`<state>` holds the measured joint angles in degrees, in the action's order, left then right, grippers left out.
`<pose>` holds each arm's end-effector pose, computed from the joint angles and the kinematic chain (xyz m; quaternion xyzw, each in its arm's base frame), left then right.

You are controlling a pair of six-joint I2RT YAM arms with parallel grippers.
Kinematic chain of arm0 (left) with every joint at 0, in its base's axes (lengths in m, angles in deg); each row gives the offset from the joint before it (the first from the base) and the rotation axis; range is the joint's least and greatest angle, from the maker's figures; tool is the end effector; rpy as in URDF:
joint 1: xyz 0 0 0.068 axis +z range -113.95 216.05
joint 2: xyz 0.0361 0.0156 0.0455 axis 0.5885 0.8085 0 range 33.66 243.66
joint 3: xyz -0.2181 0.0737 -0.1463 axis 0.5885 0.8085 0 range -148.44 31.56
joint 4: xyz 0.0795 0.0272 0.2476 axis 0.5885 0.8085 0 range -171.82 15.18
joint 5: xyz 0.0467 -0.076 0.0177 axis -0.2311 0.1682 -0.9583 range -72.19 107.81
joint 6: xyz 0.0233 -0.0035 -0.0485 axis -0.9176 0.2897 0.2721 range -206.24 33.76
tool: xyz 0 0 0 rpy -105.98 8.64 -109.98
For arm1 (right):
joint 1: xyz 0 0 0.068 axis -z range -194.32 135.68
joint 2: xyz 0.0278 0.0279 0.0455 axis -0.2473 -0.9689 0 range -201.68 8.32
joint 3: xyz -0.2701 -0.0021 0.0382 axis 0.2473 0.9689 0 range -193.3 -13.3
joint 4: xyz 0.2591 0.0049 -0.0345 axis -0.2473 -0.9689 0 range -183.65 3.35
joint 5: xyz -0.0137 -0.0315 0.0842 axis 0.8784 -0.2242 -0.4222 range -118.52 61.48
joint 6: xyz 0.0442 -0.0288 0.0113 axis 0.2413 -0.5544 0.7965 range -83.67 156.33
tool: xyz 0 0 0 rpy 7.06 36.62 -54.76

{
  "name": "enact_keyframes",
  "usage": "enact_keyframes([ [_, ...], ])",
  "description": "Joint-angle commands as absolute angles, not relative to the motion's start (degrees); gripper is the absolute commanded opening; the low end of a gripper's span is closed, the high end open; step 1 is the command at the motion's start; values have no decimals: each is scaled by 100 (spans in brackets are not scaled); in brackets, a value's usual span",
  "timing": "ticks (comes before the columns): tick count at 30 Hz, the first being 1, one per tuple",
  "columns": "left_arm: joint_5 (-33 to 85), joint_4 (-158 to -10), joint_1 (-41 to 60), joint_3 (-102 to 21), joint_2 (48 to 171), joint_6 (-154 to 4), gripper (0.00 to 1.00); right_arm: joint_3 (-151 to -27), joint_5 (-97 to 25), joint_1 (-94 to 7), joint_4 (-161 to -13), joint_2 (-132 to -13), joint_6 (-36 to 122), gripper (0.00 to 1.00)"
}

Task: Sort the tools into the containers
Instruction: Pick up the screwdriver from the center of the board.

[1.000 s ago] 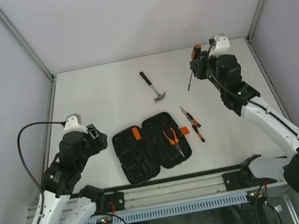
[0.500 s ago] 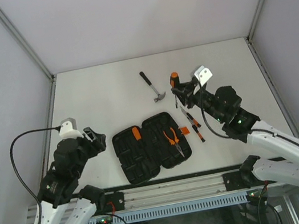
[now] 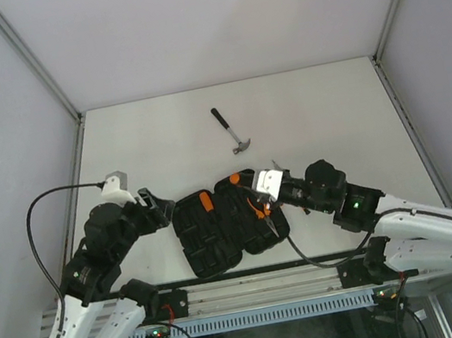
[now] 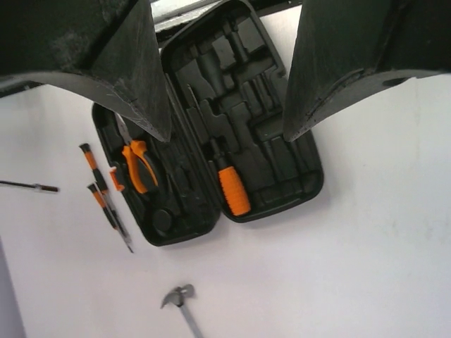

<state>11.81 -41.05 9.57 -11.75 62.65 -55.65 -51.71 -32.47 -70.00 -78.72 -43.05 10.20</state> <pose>0.0998 -0.0457 0.3114 -0.0579 0.8475 -0.2120 0.4832 0.1200 0.1803 0.3136 -0.5002 0.5418 0.1967 0.6462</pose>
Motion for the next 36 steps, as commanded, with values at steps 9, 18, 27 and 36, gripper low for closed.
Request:
enact_keyframes([
  [9,1465,-5146,-426,-1536,6712,-4996,69,-5172,-2750,-7831,-8342,-5106,-949,0],
  [18,1677,-5659,-1241,-1626,7170,-5032,69,-5357,-2791,-7967,-8571,-5608,-1407,0],
  [27,1752,-5988,-1782,-1570,7846,-5055,68,-5526,-2655,-8097,-8422,-5673,-1580,0],
  [36,1932,-6275,-1870,-1555,8278,-4981,59,-5545,-2567,-8339,-8423,-5518,-1695,0],
])
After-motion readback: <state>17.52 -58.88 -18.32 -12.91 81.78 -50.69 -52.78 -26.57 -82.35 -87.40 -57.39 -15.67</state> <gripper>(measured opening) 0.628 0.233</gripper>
